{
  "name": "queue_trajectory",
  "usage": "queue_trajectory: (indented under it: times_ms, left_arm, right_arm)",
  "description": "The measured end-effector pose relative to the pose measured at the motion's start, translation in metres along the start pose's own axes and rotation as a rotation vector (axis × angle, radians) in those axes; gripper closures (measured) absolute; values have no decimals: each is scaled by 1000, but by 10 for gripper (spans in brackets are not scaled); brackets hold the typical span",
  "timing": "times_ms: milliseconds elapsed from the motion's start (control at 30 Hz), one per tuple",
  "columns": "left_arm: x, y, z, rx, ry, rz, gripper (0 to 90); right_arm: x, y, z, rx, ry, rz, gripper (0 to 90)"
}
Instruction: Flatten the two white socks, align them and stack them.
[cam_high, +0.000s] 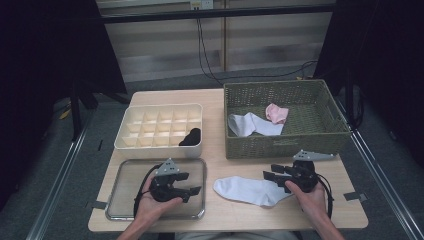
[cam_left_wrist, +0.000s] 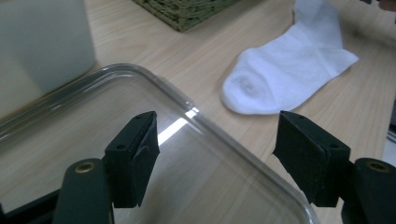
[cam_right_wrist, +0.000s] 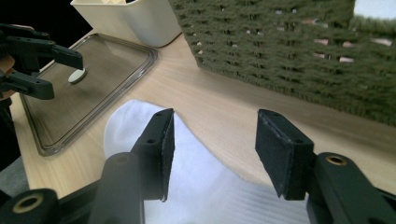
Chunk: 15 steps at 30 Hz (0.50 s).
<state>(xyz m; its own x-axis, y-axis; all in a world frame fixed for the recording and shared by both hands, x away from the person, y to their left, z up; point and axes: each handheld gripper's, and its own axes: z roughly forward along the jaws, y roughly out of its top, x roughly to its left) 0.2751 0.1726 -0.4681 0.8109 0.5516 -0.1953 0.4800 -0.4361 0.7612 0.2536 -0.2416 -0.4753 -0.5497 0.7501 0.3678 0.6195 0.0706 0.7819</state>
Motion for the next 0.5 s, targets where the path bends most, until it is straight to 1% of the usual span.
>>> queue_trajectory:
  times_ms: [67, 167, 233, 300, 333, 400, 433, 467, 500]
  left_arm:
    - [1, -4, -3, -1, 1, -6, 299]
    - [1, -10, -9, 3, 16, -7, 302]
    - [2, -15, -12, -19, 39, -23, 317]
    - [5, -16, -12, -18, 34, -38, 313]
    - [5, -16, -12, -21, 37, -40, 313]
    - [5, -15, -13, -36, 41, -35, 314]
    - [5, -15, -15, -44, 36, -31, 315]
    - [5, -15, -15, -46, 33, -32, 316]
    - [5, -16, -17, -49, 36, -34, 316]
  right_arm:
    - [2, 2, 0, -8, 3, -10, 473]
    - [8, 6, -1, -32, -5, -28, 484]
    - [10, 9, -1, -57, 18, -41, 489]
    - [13, 12, -1, -63, 9, -61, 488]
    - [14, 14, 0, -66, 18, -65, 488]
    - [15, 18, 1, -71, 20, -63, 488]
    - [16, 21, 1, -66, 19, -63, 495]
    - [17, 24, 2, -51, 38, -45, 500]
    - [18, 26, 3, -51, 54, -47, 503]
